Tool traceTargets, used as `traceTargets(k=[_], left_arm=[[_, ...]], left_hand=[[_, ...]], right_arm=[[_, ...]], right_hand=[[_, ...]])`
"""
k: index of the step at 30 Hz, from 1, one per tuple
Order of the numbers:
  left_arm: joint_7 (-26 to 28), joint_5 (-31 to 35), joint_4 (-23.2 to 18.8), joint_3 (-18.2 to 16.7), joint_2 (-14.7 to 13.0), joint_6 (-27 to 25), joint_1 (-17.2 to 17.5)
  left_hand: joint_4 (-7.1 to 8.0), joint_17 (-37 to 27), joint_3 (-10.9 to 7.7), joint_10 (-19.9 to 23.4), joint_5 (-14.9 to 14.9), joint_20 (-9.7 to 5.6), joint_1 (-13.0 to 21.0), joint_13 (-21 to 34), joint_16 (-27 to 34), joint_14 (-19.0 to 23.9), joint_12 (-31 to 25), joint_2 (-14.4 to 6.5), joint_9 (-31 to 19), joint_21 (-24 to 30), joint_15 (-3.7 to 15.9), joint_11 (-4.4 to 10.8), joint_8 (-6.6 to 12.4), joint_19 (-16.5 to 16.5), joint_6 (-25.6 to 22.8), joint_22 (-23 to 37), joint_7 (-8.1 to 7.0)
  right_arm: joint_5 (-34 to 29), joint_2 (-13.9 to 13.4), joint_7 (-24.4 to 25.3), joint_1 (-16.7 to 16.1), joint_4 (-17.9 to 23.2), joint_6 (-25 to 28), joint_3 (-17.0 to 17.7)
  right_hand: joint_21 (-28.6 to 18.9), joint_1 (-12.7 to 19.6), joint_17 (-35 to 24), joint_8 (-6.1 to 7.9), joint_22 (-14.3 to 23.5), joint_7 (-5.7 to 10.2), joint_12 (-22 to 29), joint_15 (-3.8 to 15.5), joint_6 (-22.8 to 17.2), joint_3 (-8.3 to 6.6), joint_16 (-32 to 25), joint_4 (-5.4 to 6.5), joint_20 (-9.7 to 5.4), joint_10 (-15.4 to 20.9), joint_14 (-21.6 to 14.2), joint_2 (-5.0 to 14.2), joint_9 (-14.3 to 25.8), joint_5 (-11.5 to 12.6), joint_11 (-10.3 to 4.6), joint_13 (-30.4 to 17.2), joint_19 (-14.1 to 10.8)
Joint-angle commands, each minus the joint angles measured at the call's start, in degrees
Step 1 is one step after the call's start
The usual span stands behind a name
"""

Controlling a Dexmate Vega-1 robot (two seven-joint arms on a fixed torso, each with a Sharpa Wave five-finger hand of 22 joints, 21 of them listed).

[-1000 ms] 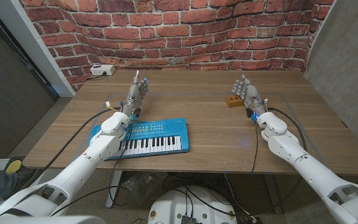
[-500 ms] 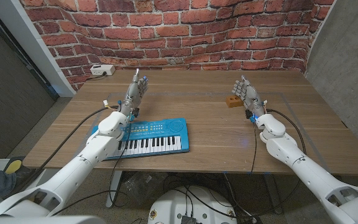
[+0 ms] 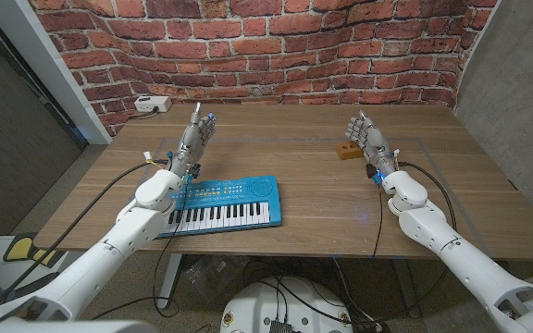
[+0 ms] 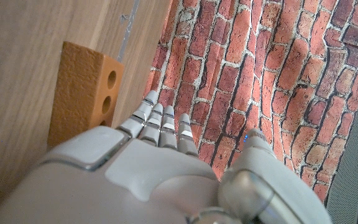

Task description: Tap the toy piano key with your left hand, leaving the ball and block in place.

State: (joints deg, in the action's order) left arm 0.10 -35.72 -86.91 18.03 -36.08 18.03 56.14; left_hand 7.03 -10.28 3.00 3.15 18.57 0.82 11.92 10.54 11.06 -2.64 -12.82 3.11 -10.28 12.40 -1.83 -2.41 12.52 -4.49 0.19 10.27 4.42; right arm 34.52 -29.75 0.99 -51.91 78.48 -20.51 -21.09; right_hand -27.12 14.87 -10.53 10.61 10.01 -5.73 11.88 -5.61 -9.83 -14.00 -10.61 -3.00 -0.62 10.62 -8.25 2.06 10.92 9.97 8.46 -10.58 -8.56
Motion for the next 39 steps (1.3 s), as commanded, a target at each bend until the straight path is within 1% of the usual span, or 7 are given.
traceTargets(k=[1,8,9,19,24,30,39], left_arm=[[0.6,0.3,-5.8,-2.0,-2.8,1.9,5.8],[0.5,0.4,-6.9,-2.7,-2.6,4.2,7.9],[1.0,0.6,-7.9,-3.1,-3.0,4.3,8.8],[0.3,-1.2,-10.5,-4.6,-3.7,5.9,13.3],[1.7,-0.8,-12.6,-5.7,-4.6,5.3,15.9],[3.0,-0.7,-13.8,-7.2,-4.4,6.3,18.6],[3.0,-0.1,-15.5,-9.2,-5.7,7.3,22.2]], left_hand=[[-0.08,-0.2,0.32,0.9,0.3,0.29,0.6,0.2,0.6,0.7,-0.6,0.0,-0.2,0.3,0.04,-0.08,0.39,0.4,-0.9,0.2,0.08],[-0.15,-0.2,0.48,2.0,0.3,0.49,0.9,0.2,0.7,1.6,-0.8,-0.2,-0.3,0.5,0.06,0.03,0.53,1.2,-2.0,0.2,0.07],[-0.16,-0.2,0.50,2.1,0.3,0.50,0.9,0.2,0.7,1.7,-0.8,-0.3,-0.3,0.5,0.10,-0.01,0.57,1.2,-2.1,0.2,0.08],[-0.24,-0.2,0.69,2.9,0.3,0.71,1.1,0.3,0.8,2.9,-0.8,-0.5,-0.3,0.6,0.20,-0.11,0.66,1.9,-3.1,0.2,0.09],[-0.28,-0.2,0.78,3.3,0.3,0.73,1.2,0.3,0.8,3.1,-0.9,-0.5,-0.3,0.7,0.09,-0.04,0.70,2.2,-3.6,0.2,0.03],[-0.28,-0.2,0.79,3.9,0.3,0.75,1.4,0.3,0.9,3.7,-1.0,-0.9,-0.3,0.6,0.11,0.10,0.78,2.2,-4.2,0.2,-0.12],[-0.31,-0.2,0.84,4.4,0.3,0.88,1.6,0.3,0.9,4.2,-1.0,-1.1,-0.3,0.8,0.19,-0.01,0.76,2.8,-4.6,0.2,-0.09]], right_arm=[[-0.2,-1.2,-0.2,-1.7,2.8,-0.4,0.4],[-0.5,-2.1,0.0,-2.7,4.2,-0.4,0.7],[-0.4,-2.4,0.1,-3.0,4.7,-0.3,0.8],[-0.9,-3.5,-0.1,-3.5,6.2,0.1,1.0],[-0.6,-3.4,0.0,-3.5,6.5,0.4,1.1],[-0.3,-3.0,-0.3,-3.5,5.8,0.2,1.0],[-1.0,-3.2,1.8,-4.7,8.1,0.9,1.2]], right_hand=[[0.2,0.4,-0.2,0.38,0.1,-0.32,0.3,-0.32,-0.2,-0.18,-0.2,-0.39,0.09,0.3,-0.1,-0.09,0.2,0.2,0.05,-0.2,0.1],[0.3,0.4,-0.2,0.41,0.1,-0.32,0.3,-0.38,-0.2,-0.18,-0.2,-0.43,0.12,0.3,-0.1,-0.08,0.2,0.2,0.05,-0.2,0.0],[0.3,0.4,-0.2,0.42,0.1,-0.32,0.3,-0.43,-0.2,-0.18,-0.2,-0.43,0.11,0.3,-0.1,-0.07,0.2,0.2,0.05,-0.2,0.0],[0.4,0.3,-0.2,0.55,0.1,-0.33,0.3,-0.41,-0.5,-0.15,-0.2,-0.45,0.17,0.3,-0.2,-0.06,0.2,0.2,0.05,-0.2,0.0],[0.5,0.3,-0.2,0.56,0.1,-0.33,0.3,-0.43,-0.5,-0.15,-0.3,-0.49,0.16,0.3,-0.3,-0.03,0.2,0.2,0.05,-0.2,-0.1],[0.5,0.3,-0.2,0.60,0.1,-0.30,0.3,-0.40,-0.6,-0.20,-0.3,-0.52,0.15,0.3,-0.3,0.07,0.1,0.2,0.04,-0.2,-0.3],[0.6,0.4,-0.2,0.66,0.1,-0.34,0.3,-0.43,-0.7,-0.22,-0.3,-0.60,0.13,0.3,-0.5,0.09,0.1,0.2,0.04,-0.2,-0.4]])
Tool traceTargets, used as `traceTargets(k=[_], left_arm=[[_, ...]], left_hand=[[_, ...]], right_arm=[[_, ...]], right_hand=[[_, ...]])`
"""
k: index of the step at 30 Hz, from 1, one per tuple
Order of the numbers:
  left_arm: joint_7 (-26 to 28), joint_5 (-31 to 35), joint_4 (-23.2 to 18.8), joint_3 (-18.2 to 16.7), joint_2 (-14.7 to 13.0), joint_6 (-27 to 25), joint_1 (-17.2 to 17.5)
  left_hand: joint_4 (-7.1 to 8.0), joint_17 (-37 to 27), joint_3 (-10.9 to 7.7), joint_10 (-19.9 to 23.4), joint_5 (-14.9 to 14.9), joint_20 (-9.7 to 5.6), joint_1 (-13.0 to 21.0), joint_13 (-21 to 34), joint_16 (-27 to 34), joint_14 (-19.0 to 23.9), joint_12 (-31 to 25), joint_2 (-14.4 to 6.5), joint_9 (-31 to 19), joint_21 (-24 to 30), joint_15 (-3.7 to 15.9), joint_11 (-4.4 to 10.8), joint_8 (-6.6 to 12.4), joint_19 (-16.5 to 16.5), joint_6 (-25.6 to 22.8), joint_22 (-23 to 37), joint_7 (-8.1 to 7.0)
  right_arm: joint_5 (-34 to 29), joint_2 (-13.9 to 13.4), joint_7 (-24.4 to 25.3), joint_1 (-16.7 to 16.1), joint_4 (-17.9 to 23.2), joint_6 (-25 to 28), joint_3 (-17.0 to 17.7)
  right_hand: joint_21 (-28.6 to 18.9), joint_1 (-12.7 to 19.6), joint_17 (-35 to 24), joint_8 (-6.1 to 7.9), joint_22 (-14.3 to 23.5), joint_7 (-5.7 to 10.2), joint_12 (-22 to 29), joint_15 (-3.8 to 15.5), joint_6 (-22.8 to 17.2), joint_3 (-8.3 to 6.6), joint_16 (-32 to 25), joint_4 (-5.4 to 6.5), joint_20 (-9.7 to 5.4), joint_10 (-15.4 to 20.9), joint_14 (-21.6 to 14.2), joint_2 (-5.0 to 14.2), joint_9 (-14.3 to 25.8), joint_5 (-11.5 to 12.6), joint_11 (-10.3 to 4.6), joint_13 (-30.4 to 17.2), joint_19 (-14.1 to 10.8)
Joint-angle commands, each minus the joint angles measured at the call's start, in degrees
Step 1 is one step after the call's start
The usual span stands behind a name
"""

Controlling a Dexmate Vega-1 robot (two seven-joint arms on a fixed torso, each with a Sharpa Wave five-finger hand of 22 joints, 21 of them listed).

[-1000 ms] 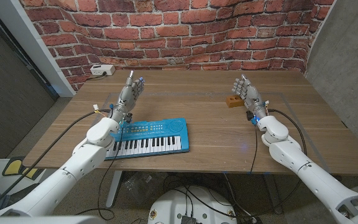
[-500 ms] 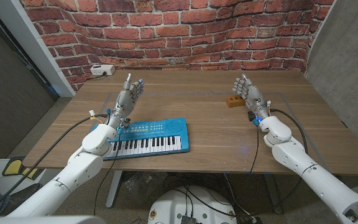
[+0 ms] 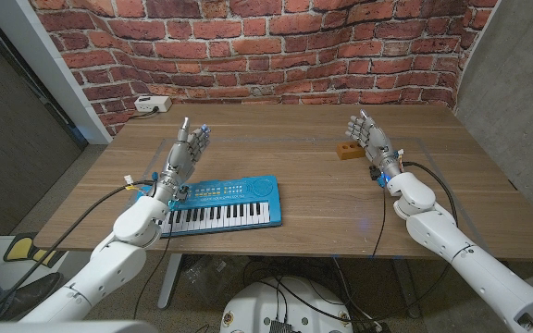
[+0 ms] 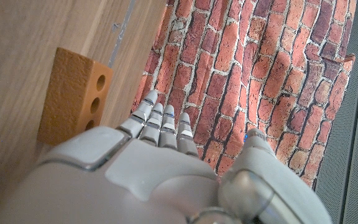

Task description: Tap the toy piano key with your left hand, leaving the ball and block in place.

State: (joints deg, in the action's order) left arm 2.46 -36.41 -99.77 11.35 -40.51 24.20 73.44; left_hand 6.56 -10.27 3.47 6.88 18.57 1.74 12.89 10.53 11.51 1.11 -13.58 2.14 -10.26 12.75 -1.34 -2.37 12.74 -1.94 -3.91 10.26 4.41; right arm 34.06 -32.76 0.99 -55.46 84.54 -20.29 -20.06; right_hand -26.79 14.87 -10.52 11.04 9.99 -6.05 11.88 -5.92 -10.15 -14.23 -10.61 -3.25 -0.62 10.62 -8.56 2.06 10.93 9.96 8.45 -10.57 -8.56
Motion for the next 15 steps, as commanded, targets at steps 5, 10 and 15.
traceTargets(k=[5,10,15], left_arm=[[1.4,1.3,-4.4,-3.7,-1.4,1.8,7.4],[2.5,2.8,-6.3,-5.0,-1.2,3.1,10.7],[3.1,4.2,-7.8,-6.1,-0.5,4.9,14.0]], left_hand=[[0.12,-0.2,0.45,1.2,0.3,-0.51,0.8,0.3,0.4,0.9,-0.3,-0.3,-0.3,0.4,-0.30,-0.16,0.52,0.5,-0.9,0.2,-0.04],[0.07,-0.2,0.53,1.4,0.3,-0.58,0.9,0.3,0.4,1.3,-0.3,-0.4,-0.3,0.5,-0.23,-0.21,0.58,0.9,-1.4,0.2,-0.01],[0.02,-0.2,0.60,1.8,0.3,-0.53,1.0,0.3,0.4,1.7,-0.3,-0.4,-0.3,0.5,-0.08,-0.01,0.66,1.3,-1.9,0.2,0.05]], right_arm=[[-0.6,-0.4,2.3,-1.9,2.8,0.5,0.4],[-0.6,-0.7,2.5,-2.7,3.4,0.3,0.7],[-0.8,-1.1,2.9,-3.5,4.4,0.2,1.0]], right_hand=[[0.3,0.4,-0.2,0.26,0.2,-0.01,0.3,-0.12,-0.5,0.01,-0.3,-0.39,0.12,0.3,-0.1,0.10,0.1,0.2,0.05,-0.2,-0.4],[0.4,0.4,-0.2,0.26,0.2,-0.04,0.3,-0.09,-0.5,0.01,-0.3,-0.42,0.10,0.2,-0.1,0.12,0.1,0.2,0.04,-0.2,-0.5],[0.5,0.4,-0.2,0.28,0.2,-0.03,0.3,-0.07,-0.6,0.01,-0.3,-0.47,0.10,0.2,-0.1,0.12,0.1,0.2,0.05,-0.2,-0.5]])
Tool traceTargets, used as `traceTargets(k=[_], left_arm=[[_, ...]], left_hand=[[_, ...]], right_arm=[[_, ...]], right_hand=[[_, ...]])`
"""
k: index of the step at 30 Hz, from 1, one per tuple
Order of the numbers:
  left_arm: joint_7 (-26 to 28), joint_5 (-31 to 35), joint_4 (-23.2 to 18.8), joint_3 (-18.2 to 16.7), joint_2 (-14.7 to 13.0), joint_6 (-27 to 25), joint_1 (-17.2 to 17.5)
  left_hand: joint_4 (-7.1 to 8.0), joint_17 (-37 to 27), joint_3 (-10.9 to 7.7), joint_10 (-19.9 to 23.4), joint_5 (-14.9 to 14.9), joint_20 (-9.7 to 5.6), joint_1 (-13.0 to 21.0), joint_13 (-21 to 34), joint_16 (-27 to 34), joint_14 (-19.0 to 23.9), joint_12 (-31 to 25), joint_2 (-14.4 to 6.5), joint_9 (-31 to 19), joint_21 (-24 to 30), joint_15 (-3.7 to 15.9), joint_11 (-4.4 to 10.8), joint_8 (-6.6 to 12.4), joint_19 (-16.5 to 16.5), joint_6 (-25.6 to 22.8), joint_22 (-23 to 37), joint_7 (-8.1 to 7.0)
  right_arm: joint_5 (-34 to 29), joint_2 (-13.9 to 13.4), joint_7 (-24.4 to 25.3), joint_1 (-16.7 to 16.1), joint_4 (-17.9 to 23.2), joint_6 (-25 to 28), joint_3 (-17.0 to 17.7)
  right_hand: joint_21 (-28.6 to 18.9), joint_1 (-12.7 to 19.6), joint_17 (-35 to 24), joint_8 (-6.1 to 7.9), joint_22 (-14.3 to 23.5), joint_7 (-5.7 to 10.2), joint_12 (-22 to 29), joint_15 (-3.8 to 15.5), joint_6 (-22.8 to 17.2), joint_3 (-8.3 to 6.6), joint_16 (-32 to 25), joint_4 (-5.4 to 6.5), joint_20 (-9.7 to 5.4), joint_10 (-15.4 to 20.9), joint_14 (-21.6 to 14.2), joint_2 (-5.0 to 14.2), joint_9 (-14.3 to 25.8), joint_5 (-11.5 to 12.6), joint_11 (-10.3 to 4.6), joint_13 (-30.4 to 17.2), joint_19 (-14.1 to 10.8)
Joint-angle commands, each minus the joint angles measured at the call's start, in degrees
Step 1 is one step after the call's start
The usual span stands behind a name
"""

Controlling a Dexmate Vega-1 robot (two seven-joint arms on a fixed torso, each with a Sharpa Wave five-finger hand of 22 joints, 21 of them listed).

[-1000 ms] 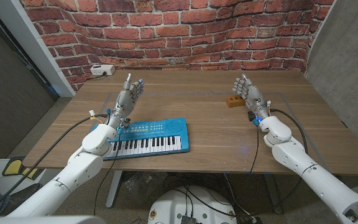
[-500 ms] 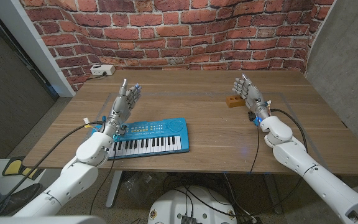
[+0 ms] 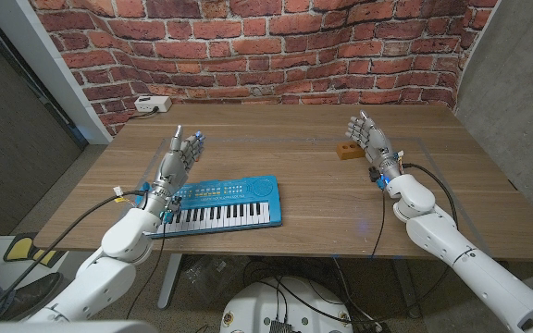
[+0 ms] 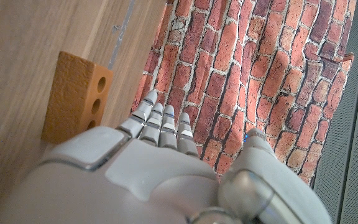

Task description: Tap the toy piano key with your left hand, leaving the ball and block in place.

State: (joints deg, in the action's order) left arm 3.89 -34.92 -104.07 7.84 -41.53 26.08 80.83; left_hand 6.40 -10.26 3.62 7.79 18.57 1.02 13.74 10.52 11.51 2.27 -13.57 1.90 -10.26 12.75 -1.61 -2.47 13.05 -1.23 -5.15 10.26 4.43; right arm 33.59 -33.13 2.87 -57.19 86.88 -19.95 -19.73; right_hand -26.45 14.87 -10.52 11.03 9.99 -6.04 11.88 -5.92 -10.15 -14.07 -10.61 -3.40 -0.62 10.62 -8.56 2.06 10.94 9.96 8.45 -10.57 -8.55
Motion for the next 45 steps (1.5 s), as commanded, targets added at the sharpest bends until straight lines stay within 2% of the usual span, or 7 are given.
traceTargets(k=[1,14,24,30,35,45], left_arm=[[1.6,2.9,-3.7,-2.8,0.6,3.4,7.2],[1.8,5.5,-5.2,-5.2,2.4,6.2,12.1],[4.2,9.2,-9.1,-7.8,4.3,6.3,18.4],[1.9,9.2,-8.0,-7.5,5.1,8.3,18.8],[0.3,8.6,-6.6,-6.6,5.7,9.7,18.6],[1.8,10.9,-8.6,-8.8,6.4,9.2,23.4]], left_hand=[[0.15,-0.2,0.50,1.1,0.3,0.12,0.3,0.3,0.4,0.6,-0.3,-0.2,-0.3,0.5,0.19,-0.14,0.37,0.7,-1.0,0.2,-0.03],[0.00,-0.2,0.79,2.3,0.2,0.42,0.7,0.3,0.5,2.0,-0.4,-0.3,-0.3,0.6,0.24,0.05,0.57,1.6,-2.6,0.1,-0.24],[-0.08,-0.2,0.98,2.7,0.1,0.84,0.9,0.3,0.4,2.5,-0.3,-0.4,-0.3,0.6,0.10,0.08,0.65,2.2,-3.5,0.1,-0.16],[-0.12,-0.2,1.07,2.9,0.1,0.81,1.0,0.3,0.3,2.6,-0.3,-0.5,-0.3,0.5,-0.01,-0.08,0.61,2.3,-3.8,0.0,-0.06],[-0.17,-0.2,1.14,3.3,0.1,0.80,1.2,0.3,0.4,3.0,-0.3,-0.6,-0.3,0.4,-0.28,-0.22,0.69,2.3,-4.3,0.0,-0.01],[-0.26,-0.2,1.22,3.7,0.1,1.07,1.5,0.4,0.4,3.4,-0.3,-0.7,-0.4,0.3,-0.33,-0.34,0.79,2.4,-5.2,0.0,0.13]], right_arm=[[-0.5,-0.8,1.0,-1.9,2.1,-0.3,0.7],[-1.4,-1.2,2.8,-3.7,4.5,-0.7,1.4],[-1.5,-1.5,2.5,-3.8,4.9,-0.4,1.5],[-1.8,-1.6,1.9,-3.4,4.4,-0.6,1.2],[-2.5,-2.3,2.9,-4.1,5.6,0.1,1.5],[-2.9,-3.6,4.0,-5.1,8.2,1.5,2.4]], right_hand=[[0.2,0.4,-0.2,0.28,0.2,-0.05,0.3,-0.08,-0.6,-0.15,-0.3,-0.33,0.10,0.2,-0.1,0.12,0.1,0.2,0.04,-0.2,-0.5],[0.4,0.4,-0.2,0.28,0.2,0.00,0.5,-0.10,-0.6,-0.16,-0.2,-0.44,0.07,0.9,-0.1,0.20,0.1,0.2,0.11,-0.2,-0.6],[0.6,0.3,-0.2,0.29,0.2,-0.07,0.5,-0.10,-0.6,-0.14,-0.3,-0.49,0.05,0.9,-0.1,0.21,0.1,0.2,0.11,-0.2,-0.7],[0.7,0.3,-0.2,0.27,0.2,-0.08,0.5,-0.10,-0.6,-0.16,-0.3,-0.53,0.04,0.9,-0.1,0.25,0.1,0.2,0.11,-0.2,-0.7],[0.7,0.3,-0.2,0.28,0.2,-0.06,0.5,-0.12,-0.6,-0.15,-0.3,-0.55,0.03,0.9,-0.1,0.25,0.1,0.2,0.11,-0.2,-0.7],[0.8,0.3,-0.2,0.28,0.2,-0.06,0.5,-0.09,-0.6,-0.14,-0.2,-0.59,0.03,0.9,-0.1,0.28,0.1,0.2,0.11,-0.2,-0.7]])
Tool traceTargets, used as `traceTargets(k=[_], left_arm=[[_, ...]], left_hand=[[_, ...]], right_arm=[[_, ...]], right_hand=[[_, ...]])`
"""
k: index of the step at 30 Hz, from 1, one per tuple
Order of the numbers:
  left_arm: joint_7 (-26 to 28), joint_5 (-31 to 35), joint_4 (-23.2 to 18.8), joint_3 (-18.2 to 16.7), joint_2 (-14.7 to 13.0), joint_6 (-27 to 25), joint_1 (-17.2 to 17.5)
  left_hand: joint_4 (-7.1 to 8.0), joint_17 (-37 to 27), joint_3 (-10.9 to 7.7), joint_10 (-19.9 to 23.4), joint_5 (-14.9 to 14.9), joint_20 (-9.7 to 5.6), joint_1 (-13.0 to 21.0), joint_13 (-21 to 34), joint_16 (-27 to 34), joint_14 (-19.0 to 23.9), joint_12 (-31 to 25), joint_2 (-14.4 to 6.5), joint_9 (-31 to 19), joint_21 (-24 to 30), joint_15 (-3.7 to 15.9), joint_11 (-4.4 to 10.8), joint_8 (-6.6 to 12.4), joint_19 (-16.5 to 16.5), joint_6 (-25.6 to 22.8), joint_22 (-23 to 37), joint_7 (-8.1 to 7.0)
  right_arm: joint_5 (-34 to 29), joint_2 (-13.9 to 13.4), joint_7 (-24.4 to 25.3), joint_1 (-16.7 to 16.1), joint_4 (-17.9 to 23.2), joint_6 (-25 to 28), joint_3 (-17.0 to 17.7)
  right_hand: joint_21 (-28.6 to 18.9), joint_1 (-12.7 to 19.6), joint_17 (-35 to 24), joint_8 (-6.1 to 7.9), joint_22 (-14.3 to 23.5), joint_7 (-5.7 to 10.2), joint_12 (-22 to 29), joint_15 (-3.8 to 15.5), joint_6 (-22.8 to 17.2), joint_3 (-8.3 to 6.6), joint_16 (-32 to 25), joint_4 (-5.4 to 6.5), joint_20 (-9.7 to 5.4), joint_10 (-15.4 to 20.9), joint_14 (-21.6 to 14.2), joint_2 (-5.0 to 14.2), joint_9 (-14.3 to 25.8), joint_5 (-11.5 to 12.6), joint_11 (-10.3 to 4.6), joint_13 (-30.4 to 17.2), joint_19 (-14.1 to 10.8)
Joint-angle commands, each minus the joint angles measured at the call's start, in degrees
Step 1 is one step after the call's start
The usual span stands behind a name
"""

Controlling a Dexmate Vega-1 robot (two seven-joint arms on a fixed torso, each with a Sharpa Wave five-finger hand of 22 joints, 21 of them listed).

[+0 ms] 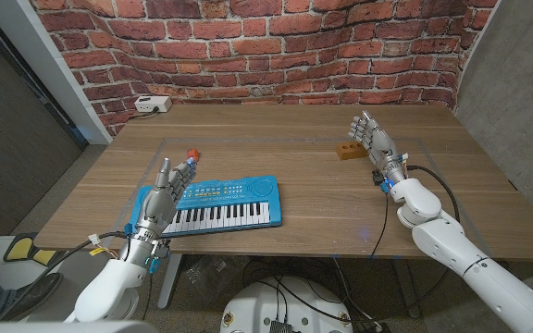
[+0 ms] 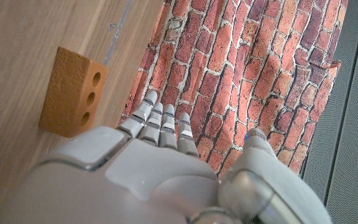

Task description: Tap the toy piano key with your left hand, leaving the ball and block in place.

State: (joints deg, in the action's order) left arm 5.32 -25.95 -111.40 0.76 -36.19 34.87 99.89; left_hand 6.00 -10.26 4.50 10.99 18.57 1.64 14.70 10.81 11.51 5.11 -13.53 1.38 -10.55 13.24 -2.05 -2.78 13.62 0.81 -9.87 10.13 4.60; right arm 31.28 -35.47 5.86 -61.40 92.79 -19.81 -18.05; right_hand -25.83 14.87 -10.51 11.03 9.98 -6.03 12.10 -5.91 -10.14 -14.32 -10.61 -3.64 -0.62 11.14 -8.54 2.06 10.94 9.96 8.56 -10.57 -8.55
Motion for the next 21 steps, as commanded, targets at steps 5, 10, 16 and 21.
traceTargets(k=[5,10,16,21], left_arm=[[1.8,4.1,-2.0,-2.9,3.1,1.9,7.2],[3.3,7.1,-2.9,-4.6,5.0,2.5,9.8],[3.9,9.9,-2.6,-5.3,7.2,3.7,11.0],[4.6,12.0,-2.6,-5.3,8.4,2.8,11.1]], left_hand=[[0.10,-0.2,0.39,0.6,0.1,0.50,0.7,0.1,0.4,0.8,-0.3,-0.3,-0.1,-0.3,0.06,0.04,0.16,0.5,-0.6,0.1,-0.05],[0.05,-0.2,0.45,1.0,0.1,0.63,0.8,0.1,0.4,1.3,-0.3,-0.4,-0.1,-0.2,0.23,0.26,0.12,1.0,-0.8,0.1,-0.09],[0.00,-0.2,0.52,1.5,0.1,0.79,1.0,0.1,0.5,1.8,-0.3,-0.5,-0.1,-0.1,0.34,0.25,0.14,1.5,-1.3,0.1,-0.23],[-0.05,-0.2,0.57,1.8,0.1,0.87,1.2,0.1,0.5,2.1,-0.3,-0.6,-0.1,-0.1,0.44,0.47,0.11,1.7,-1.6,0.1,-0.31]], right_arm=[[-1.2,-1.5,0.7,-0.5,2.6,1.6,0.3],[-1.2,-0.8,0.0,0.3,2.2,1.7,-0.5],[-1.4,-0.4,-0.8,1.1,1.7,1.7,-1.5],[-1.2,0.0,-1.1,1.2,1.4,1.7,-1.8]], right_hand=[[0.3,0.3,-0.2,0.29,0.2,-0.04,0.3,-0.14,-0.7,0.11,-0.2,-0.37,0.02,0.4,-0.1,0.28,0.1,0.1,0.00,-0.2,-0.7],[0.3,0.3,-0.2,0.29,0.2,-0.03,0.3,-0.12,-0.7,0.12,-0.2,-0.39,0.03,0.4,-0.1,0.29,0.1,0.1,0.02,-0.2,-0.8],[0.4,0.3,-0.2,0.29,0.2,-0.08,0.3,-0.12,-0.7,0.11,-0.2,-0.42,0.01,0.4,-0.1,0.31,0.1,0.1,0.02,-0.2,-0.8],[0.5,0.2,-0.2,0.28,0.2,-0.08,0.3,-0.12,-0.7,0.13,-0.2,-0.44,0.04,0.4,-0.1,0.31,0.1,0.1,0.02,-0.2,-0.8]])
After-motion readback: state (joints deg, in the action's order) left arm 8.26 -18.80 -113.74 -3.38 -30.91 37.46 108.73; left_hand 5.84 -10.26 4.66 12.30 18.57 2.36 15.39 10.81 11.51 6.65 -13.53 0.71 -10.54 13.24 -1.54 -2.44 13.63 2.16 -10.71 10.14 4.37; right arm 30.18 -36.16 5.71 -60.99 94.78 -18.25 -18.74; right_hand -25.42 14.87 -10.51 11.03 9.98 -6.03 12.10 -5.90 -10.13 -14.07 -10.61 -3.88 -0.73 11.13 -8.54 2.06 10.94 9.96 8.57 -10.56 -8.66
